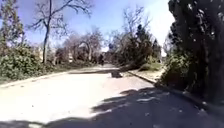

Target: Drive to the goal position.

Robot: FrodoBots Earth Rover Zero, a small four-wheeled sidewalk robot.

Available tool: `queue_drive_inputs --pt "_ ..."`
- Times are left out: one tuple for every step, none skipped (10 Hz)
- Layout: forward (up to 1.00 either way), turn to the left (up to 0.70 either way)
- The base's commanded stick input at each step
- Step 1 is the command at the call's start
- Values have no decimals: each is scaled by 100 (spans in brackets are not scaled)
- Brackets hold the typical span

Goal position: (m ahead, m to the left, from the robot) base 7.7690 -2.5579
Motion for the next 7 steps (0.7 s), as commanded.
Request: queue_drive_inputs --pt "100 0" --pt "100 0" --pt "100 0" --pt "100 0" --pt "100 0" --pt "100 0" --pt "100 0"
